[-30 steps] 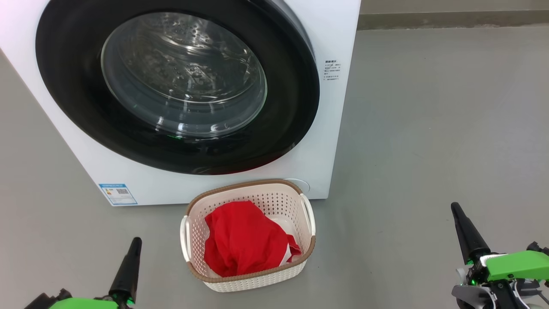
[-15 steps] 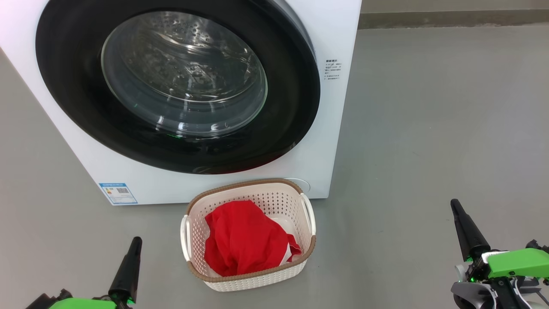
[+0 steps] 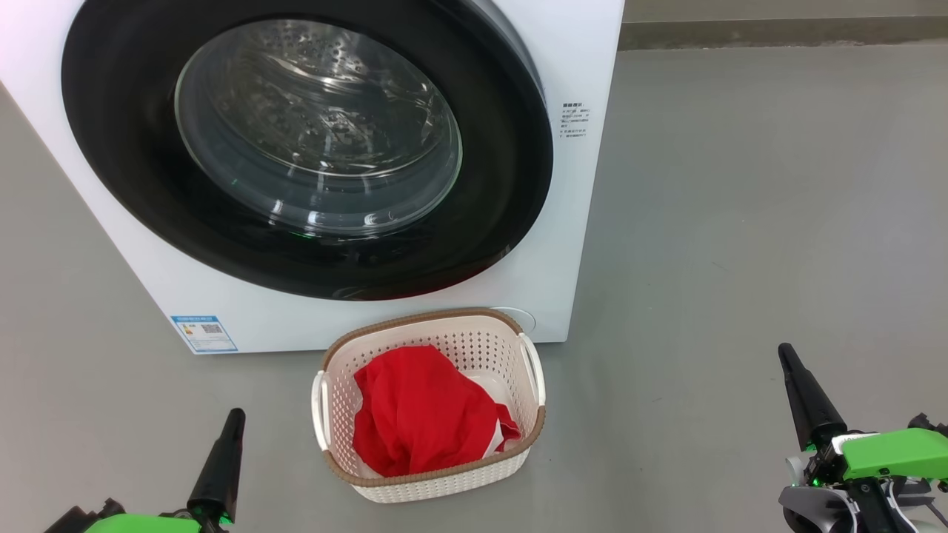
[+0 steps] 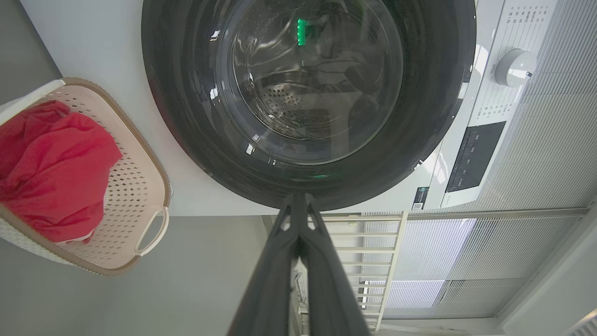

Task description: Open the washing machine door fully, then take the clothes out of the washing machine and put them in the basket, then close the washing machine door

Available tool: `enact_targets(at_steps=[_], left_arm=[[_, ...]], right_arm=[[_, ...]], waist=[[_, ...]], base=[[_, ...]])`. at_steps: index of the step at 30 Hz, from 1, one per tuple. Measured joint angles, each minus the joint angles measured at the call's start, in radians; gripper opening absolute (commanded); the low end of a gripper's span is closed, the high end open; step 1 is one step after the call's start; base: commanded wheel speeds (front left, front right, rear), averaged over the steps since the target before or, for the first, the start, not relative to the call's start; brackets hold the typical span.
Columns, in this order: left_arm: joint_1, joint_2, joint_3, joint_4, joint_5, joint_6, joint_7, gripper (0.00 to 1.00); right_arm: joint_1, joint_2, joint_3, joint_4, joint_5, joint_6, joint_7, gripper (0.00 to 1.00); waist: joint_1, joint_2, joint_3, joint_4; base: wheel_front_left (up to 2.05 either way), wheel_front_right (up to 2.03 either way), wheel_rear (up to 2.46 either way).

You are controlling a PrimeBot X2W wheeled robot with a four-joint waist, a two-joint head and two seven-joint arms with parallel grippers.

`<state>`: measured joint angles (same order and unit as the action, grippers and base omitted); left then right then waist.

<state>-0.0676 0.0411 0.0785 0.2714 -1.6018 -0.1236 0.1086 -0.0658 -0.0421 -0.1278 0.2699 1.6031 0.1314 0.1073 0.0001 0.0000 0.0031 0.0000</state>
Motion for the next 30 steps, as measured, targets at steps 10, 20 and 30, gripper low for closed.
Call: enact_targets(at_steps=[10, 20, 30], left_arm=[[0.0, 0.0, 0.0, 0.0, 0.0, 0.0, 0.0, 0.0], [0.0, 0.0, 0.0, 0.0, 0.0, 0.0, 0.0, 0.0], [0.0, 0.0, 0.0, 0.0, 0.0, 0.0, 0.0, 0.0]], right_arm=[[0.0, 0.0, 0.0, 0.0, 0.0, 0.0, 0.0, 0.0], [0.0, 0.0, 0.0, 0.0, 0.0, 0.0, 0.0, 0.0], [0.0, 0.0, 0.0, 0.0, 0.0, 0.0, 0.0, 0.0]], waist=[[0.0, 0.0, 0.0, 0.0], [0.0, 0.0, 0.0, 0.0], [0.0, 0.0, 0.0, 0.0]], base=[[0.0, 0.0, 0.0], [0.0, 0.0, 0.0], [0.0, 0.0, 0.0]])
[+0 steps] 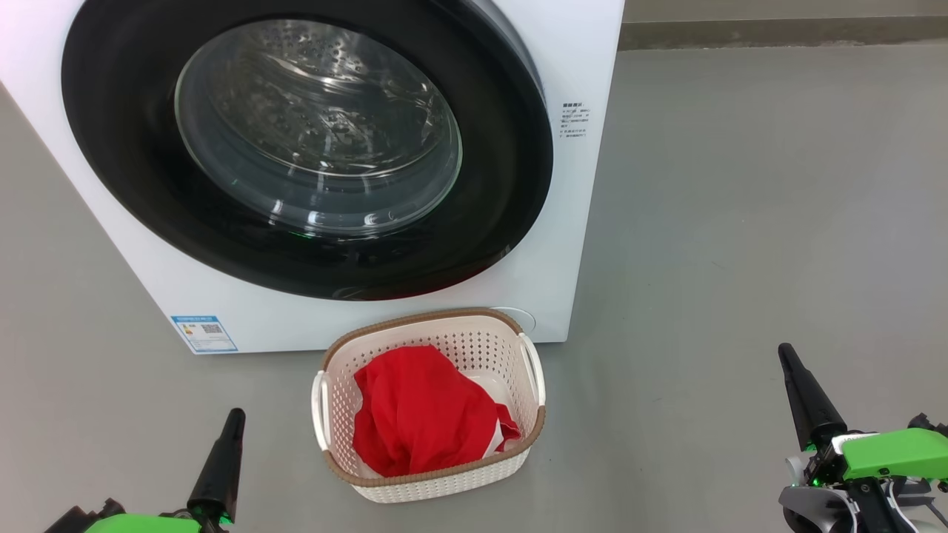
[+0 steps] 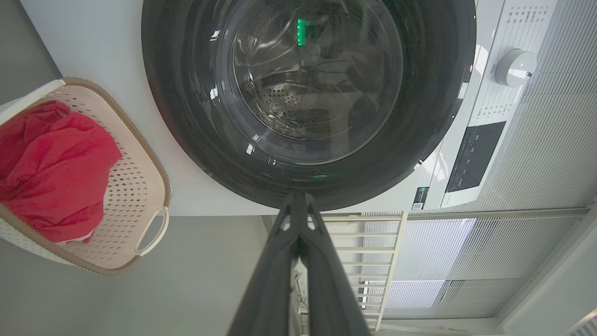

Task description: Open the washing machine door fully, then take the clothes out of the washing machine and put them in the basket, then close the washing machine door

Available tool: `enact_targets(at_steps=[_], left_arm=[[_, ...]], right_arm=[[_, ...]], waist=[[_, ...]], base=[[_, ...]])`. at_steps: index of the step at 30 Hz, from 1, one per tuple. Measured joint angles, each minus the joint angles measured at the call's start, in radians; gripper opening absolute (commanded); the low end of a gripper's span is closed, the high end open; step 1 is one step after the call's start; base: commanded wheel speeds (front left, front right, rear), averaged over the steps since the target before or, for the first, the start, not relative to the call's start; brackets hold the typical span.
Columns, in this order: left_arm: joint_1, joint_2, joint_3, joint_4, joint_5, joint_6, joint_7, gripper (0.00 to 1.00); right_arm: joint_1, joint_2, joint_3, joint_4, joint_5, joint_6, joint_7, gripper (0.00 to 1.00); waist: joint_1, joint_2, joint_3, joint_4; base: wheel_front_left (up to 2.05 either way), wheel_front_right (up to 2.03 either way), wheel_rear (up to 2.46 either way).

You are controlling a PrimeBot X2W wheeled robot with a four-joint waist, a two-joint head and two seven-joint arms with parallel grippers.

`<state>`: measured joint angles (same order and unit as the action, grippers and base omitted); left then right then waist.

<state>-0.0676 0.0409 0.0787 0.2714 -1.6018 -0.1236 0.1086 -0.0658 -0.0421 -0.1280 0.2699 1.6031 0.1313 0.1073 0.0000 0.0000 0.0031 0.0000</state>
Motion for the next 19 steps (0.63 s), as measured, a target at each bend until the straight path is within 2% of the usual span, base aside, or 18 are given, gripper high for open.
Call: enact_targets(at_steps=[19], left_arm=[[0.0, 0.0, 0.0, 0.0, 0.0, 0.0, 0.0, 0.0]], right_arm=[[0.0, 0.0, 0.0, 0.0, 0.0, 0.0, 0.0, 0.0]], waist=[[0.0, 0.0, 0.0, 0.0]], base=[[0.0, 0.0, 0.0]])
